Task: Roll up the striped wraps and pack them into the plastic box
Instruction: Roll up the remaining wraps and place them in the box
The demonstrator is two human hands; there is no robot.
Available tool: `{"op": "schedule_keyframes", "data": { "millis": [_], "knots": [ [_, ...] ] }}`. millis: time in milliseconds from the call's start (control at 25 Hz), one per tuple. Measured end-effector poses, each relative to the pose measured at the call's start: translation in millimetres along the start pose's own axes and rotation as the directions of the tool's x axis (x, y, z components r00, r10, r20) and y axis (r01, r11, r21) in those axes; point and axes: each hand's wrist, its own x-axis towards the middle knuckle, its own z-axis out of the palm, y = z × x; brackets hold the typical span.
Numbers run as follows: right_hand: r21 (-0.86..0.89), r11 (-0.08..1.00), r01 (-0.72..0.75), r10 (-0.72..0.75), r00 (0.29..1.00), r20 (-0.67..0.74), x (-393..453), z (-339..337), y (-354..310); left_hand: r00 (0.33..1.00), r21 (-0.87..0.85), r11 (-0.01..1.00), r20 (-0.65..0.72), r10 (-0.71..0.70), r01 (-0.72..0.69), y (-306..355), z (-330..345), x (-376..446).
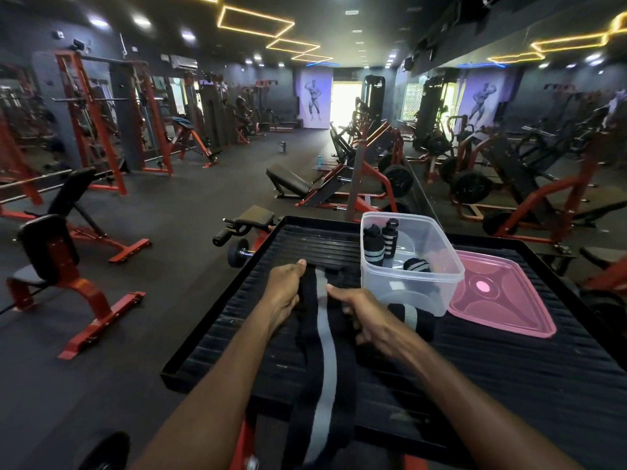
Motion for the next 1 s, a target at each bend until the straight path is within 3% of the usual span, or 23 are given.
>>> {"op": "schedule_keyframes", "data": {
  "millis": [120,160,360,480,680,840,920,1000],
  "knots": [
    [-0.265,0.955,0.131,-0.216,0.920,-0.326,10.0,-0.4,-10.7,1.000,-0.099,0.995,0.023,0.013,-0.011,-5.6,-0.2,-1.3],
    [-0.296,0.938,0.180,-0.286,0.885,-0.367,14.1,1.6,-15.4,0.999,-0.115,0.993,0.034,0.021,-0.017,-6.7,-0.6,-0.9],
    [-0.418,0.828,0.374,-0.505,0.821,-0.267,41.8,9.9,-36.3,0.998,-0.182,0.983,0.054,0.044,-0.033,-7.4,-6.8,12.2],
    [-0.368,0.823,0.432,-0.551,0.763,-0.337,54.2,12.4,-37.5,0.999,-0.227,0.974,0.035,0.007,0.001,-5.1,-13.5,15.2],
    [-0.366,0.808,0.462,-0.582,0.721,-0.375,63.3,16.2,-16.9,0.986,0.141,0.979,0.099,0.136,-0.149,-8.8,-28.1,26.6],
    [-0.633,0.657,0.410,-0.668,0.706,-0.236,62.0,12.3,-13.3,0.975,0.174,0.965,0.141,0.172,-0.195,-4.9,-26.9,29.9],
    [-0.794,0.490,0.360,-0.770,0.606,-0.201,59.9,11.3,-13.5,0.965,0.213,0.945,0.145,0.220,-0.247,-5.7,-24.9,30.1],
    [-0.854,0.306,0.421,-0.913,0.385,-0.137,56.0,10.3,-17.1,0.946,0.284,0.905,0.161,0.280,-0.316,-8.8,-26.0,30.5]
  ]
}}
